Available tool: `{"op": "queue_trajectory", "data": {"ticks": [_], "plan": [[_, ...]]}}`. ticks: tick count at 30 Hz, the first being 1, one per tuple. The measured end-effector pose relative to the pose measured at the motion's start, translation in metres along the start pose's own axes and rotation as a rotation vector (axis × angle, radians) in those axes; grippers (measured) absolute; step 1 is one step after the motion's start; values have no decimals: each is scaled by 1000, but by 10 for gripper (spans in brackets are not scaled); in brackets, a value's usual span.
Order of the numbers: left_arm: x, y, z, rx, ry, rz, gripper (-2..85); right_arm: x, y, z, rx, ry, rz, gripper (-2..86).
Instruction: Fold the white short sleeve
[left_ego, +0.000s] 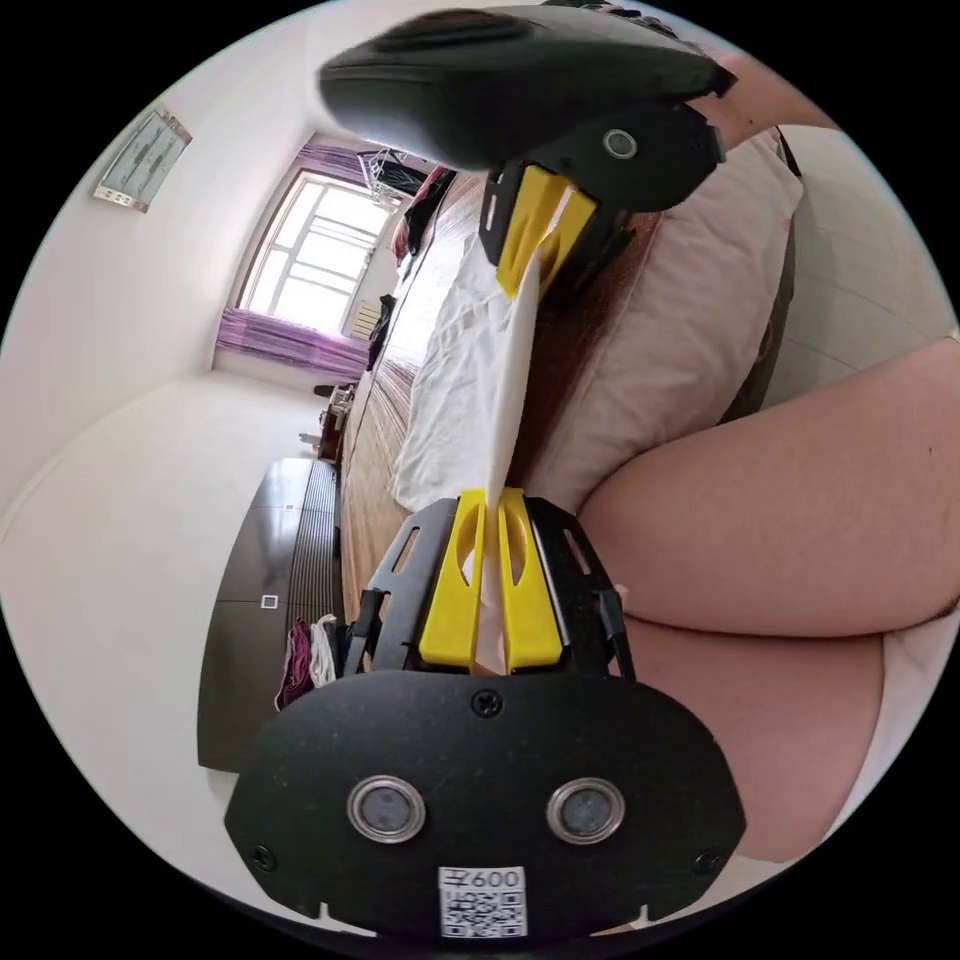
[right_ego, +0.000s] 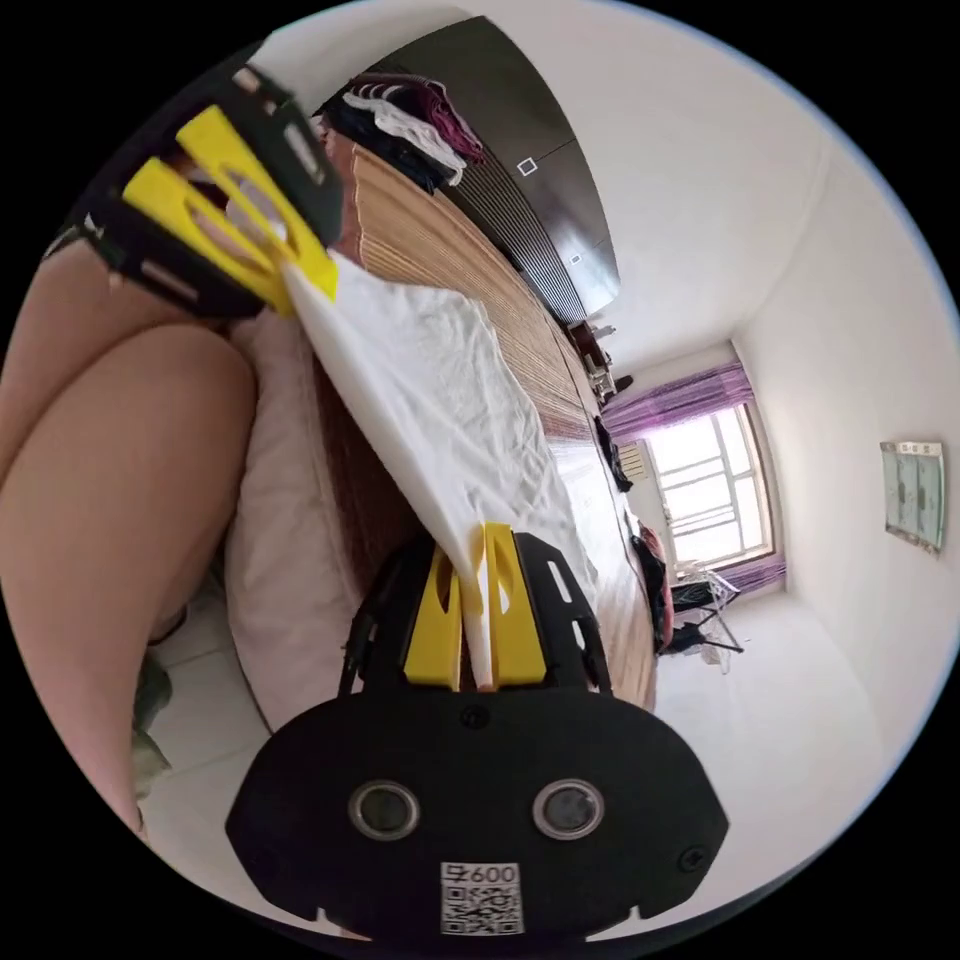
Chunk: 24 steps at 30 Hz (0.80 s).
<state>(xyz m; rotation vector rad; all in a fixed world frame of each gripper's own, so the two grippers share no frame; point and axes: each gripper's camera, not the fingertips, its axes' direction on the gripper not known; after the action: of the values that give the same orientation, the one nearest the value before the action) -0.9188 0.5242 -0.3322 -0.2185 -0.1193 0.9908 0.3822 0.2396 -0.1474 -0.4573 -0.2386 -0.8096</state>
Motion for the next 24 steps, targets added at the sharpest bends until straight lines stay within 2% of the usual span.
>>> {"op": "queue_trajectory", "data": {"ticks": [3,5,10,13,16,18,24], "plan": [[-11,-10,-6,-21,-51,21,25,9,13,4,-52,6,11,-8],[-22,-16,-5,-37,-35,9,24,27,28,14,-160,19,67,-8],[-40,-29,1,-61,20,-64,23,56,53,4,-248,15,120,-8],[-40,-49,-2,-56,42,-94,23,58,47,-22,-193,-33,101,-8],[-30,-73,-5,-68,25,-65,24,41,23,-37,-211,33,-11,-8],[-27,-87,-7,-79,31,-60,23,39,11,-48,-220,10,-48,-8],[-38,-118,-49,-98,51,-111,24,86,-25,-139,-192,-154,77,-8]]}}
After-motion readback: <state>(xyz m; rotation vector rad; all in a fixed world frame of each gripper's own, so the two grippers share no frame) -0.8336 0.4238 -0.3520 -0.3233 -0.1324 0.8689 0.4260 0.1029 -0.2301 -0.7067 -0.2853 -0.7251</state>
